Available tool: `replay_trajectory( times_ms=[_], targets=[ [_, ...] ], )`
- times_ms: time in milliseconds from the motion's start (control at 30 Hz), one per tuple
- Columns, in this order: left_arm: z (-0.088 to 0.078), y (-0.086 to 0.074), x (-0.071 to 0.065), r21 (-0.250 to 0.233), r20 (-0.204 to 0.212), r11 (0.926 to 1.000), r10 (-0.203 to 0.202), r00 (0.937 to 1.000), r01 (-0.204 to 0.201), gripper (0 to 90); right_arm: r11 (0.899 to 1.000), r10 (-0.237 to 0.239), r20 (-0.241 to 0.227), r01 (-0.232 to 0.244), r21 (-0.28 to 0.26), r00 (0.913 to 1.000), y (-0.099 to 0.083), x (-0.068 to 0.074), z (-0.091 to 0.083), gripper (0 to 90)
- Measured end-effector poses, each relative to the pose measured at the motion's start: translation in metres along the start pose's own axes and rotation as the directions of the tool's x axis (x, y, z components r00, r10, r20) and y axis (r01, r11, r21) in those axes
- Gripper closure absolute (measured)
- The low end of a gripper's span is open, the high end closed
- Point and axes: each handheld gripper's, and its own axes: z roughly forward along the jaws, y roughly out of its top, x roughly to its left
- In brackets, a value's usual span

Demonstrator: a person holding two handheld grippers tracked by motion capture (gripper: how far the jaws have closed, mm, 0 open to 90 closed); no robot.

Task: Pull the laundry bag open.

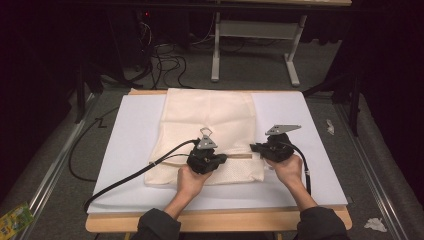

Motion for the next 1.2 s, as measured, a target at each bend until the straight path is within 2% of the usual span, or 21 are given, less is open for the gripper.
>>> replay_trajectory(
  times_ms=[200,467,800,1200],
  targets=[
    [-0.007,-0.003,0.007,-0.012,-0.009,0.9997,-0.019,0.9998,0.019,87.4,1.0,0.007,0.008,-0.007,0.001,0.9999,-0.002,-0.004,-0.001,88.6],
    [-0.01,-0.003,0.008,-0.014,-0.014,0.9998,-0.013,0.9998,0.013,87.4,1.0,0.006,0.013,-0.006,0.001,0.9999,-0.002,-0.004,0.0,88.6],
    [-0.014,-0.005,0.011,-0.029,-0.017,0.9992,-0.028,0.9995,0.027,87.4,1.0,0.005,0.021,-0.006,0.004,0.9998,-0.002,-0.005,0.0,88.7],
    [-0.019,-0.006,0.014,-0.03,-0.021,0.9992,-0.025,0.9995,0.025,87.4,1.0,0.013,0.028,-0.013,0.004,0.9995,-0.003,-0.006,-0.001,88.7]
  ],
)
